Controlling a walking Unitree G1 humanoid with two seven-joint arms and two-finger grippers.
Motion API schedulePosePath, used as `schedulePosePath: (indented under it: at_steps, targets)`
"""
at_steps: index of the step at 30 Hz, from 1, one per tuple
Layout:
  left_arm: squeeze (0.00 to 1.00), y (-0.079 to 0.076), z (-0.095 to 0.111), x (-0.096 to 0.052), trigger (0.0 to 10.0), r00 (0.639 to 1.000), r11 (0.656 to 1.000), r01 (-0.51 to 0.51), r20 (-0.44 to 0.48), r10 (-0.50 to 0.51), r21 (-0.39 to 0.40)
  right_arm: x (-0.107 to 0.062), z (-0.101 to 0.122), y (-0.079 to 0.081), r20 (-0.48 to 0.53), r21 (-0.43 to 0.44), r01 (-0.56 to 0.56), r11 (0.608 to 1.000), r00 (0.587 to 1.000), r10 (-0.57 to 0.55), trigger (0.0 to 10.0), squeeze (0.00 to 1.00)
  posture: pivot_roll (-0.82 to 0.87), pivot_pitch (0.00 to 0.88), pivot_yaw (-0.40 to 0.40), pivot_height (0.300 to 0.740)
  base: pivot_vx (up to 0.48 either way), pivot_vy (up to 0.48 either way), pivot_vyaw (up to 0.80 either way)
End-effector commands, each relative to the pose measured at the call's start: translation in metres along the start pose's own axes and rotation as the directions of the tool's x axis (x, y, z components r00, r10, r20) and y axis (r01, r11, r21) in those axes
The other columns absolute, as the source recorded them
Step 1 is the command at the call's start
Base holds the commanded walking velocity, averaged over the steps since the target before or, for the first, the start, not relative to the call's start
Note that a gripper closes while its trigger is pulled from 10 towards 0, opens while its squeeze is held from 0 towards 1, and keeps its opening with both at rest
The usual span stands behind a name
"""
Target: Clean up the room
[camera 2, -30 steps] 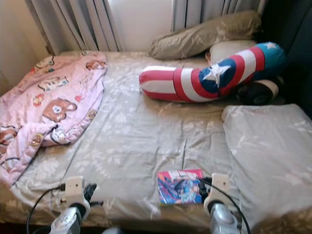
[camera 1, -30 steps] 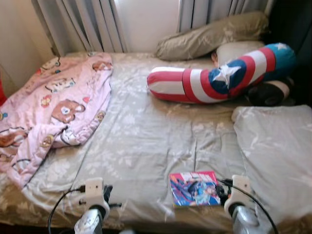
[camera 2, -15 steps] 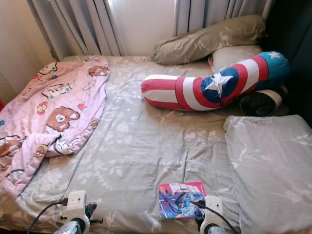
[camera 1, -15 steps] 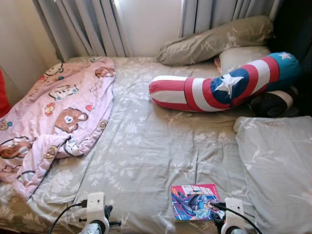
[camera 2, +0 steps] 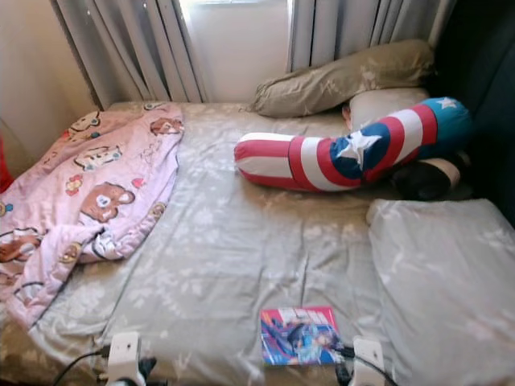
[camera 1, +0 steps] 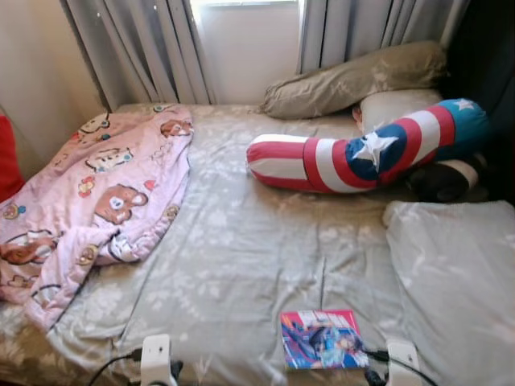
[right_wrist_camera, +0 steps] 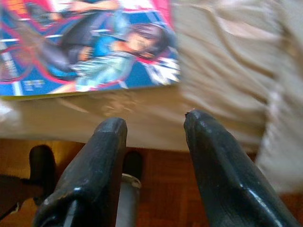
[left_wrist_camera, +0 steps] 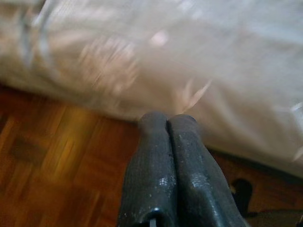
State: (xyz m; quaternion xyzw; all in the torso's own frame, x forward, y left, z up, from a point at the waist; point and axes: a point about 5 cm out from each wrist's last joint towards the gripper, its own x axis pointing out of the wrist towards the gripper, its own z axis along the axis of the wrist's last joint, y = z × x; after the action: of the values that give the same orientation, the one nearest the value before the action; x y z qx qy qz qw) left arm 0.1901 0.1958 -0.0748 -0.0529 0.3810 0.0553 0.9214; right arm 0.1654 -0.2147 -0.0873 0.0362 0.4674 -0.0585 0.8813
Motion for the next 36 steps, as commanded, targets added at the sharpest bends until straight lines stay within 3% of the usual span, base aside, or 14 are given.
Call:
schedulePosePath:
  at_steps: [1,7,23,36]
  targets:
    - [0.00,0.0084,-0.0082,-0.0031,10.0,0.999,1.000,-0.021,-0.034,0.021,0.015,0.0003,-0.0051,0.0088,-0.016,-0.003,-0.015,1.000,1.000,0.015,10.0,0.00,0.00,0.000,0.048,0.740,0.000,0.000,0.80]
    - [0.00,0.0102,-0.0114,-0.0042,10.0,0.998,1.000,-0.026,-0.048,0.027,0.013,-0.0006,-0.0106,0.0092,-0.033,0.021,-0.010,1.000,0.999,0.011,10.0,0.00,0.00,0.000,0.053,0.740,0.000,0.000,0.40]
    - [0.00,0.0111,-0.0099,-0.0032,10.0,0.998,0.999,-0.027,-0.062,0.028,0.021,-0.0024,-0.0141,0.0008,-0.039,0.043,0.000,0.999,0.999,0.002,10.0,0.00,0.01,0.000,0.055,0.740,0.000,0.341,0.00]
    - [0.00,0.0165,-0.0088,-0.0034,10.0,0.997,0.999,-0.042,-0.067,0.043,0.027,-0.0004,-0.0109,0.0105,-0.035,0.045,-0.011,0.999,0.999,0.012,10.0,0.00,0.02,0.000,0.056,0.740,0.000,0.398,0.00]
